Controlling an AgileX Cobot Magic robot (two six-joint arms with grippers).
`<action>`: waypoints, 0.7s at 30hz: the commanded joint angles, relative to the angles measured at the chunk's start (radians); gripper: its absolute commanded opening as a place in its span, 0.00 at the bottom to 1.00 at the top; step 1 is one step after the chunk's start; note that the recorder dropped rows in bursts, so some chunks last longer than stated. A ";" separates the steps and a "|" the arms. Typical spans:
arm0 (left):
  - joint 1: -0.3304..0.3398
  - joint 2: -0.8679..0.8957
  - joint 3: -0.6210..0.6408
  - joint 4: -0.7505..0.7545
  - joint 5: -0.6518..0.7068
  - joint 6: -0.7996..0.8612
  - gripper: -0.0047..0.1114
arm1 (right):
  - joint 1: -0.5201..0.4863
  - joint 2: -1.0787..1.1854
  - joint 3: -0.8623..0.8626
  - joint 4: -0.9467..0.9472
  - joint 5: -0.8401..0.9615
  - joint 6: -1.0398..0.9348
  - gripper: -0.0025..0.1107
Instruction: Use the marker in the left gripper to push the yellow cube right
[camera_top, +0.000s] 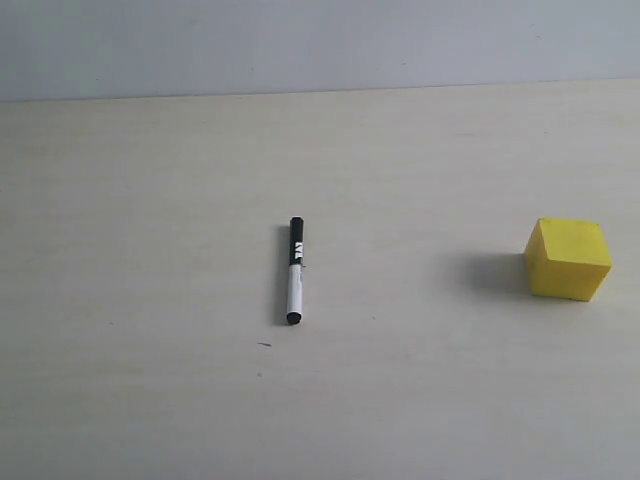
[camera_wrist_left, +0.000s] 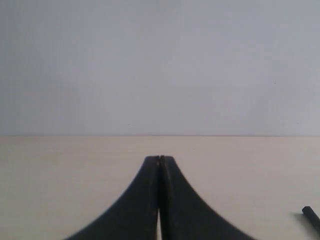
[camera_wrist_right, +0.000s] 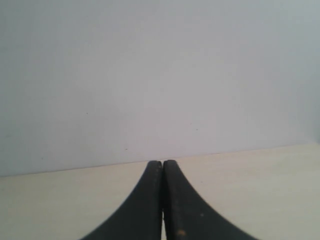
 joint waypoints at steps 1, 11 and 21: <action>0.005 -0.006 0.003 0.000 0.001 0.013 0.04 | 0.002 -0.006 0.005 -0.004 -0.002 -0.006 0.02; 0.005 -0.006 0.003 -0.003 -0.024 0.010 0.04 | 0.002 -0.006 0.005 -0.004 -0.002 -0.006 0.02; 0.005 -0.006 0.003 -0.003 -0.020 0.002 0.04 | 0.002 -0.006 0.005 -0.004 -0.002 -0.006 0.02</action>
